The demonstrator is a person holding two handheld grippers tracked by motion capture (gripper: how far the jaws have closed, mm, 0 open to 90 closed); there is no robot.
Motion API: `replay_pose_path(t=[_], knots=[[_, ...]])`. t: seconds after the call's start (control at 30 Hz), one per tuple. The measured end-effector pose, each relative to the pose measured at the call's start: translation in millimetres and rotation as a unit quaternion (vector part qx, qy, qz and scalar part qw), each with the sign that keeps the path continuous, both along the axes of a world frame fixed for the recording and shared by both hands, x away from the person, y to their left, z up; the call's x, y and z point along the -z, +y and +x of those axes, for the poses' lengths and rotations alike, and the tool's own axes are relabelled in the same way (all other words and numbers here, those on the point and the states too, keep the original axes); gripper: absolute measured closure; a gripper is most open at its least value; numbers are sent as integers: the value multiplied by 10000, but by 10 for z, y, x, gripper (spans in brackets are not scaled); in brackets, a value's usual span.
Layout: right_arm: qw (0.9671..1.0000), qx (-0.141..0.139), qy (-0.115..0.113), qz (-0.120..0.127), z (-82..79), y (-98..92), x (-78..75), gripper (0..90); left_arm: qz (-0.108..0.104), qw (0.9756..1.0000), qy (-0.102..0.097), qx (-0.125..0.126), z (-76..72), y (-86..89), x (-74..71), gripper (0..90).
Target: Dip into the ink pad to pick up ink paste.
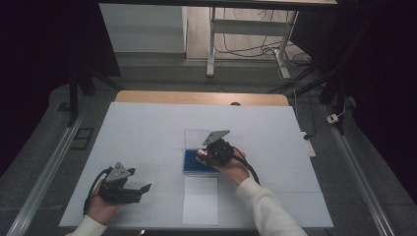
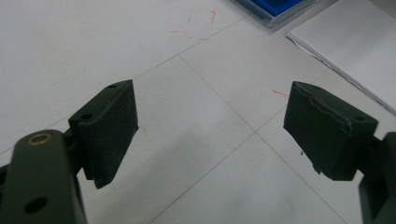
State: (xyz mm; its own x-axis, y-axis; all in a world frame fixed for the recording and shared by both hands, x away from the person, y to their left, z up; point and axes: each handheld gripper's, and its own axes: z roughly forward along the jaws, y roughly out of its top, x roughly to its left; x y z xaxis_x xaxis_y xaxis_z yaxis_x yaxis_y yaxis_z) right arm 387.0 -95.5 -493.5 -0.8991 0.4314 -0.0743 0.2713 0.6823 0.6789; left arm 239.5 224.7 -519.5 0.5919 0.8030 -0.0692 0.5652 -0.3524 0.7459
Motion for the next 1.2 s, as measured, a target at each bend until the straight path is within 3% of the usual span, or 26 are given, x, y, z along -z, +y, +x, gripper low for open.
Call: replay_pose_path(t=[0.43,0.6,0.7,1.2], knots=[[9999,70,53,-84,-5,17,20,706,1,10000,8,7,-6,-1,-2,174],[9998,66,-47,-176,-23,22,24,707,-21,10000,5,-5,-9,5,-3,174],[9999,87,-13,-72,-26,16,39,707,-21,10000,13,-16,-11,9,0,174],[9999,89,-60,-17,-35,3,51,706,-20,10000,9,-28,-15,7,-5,174]])
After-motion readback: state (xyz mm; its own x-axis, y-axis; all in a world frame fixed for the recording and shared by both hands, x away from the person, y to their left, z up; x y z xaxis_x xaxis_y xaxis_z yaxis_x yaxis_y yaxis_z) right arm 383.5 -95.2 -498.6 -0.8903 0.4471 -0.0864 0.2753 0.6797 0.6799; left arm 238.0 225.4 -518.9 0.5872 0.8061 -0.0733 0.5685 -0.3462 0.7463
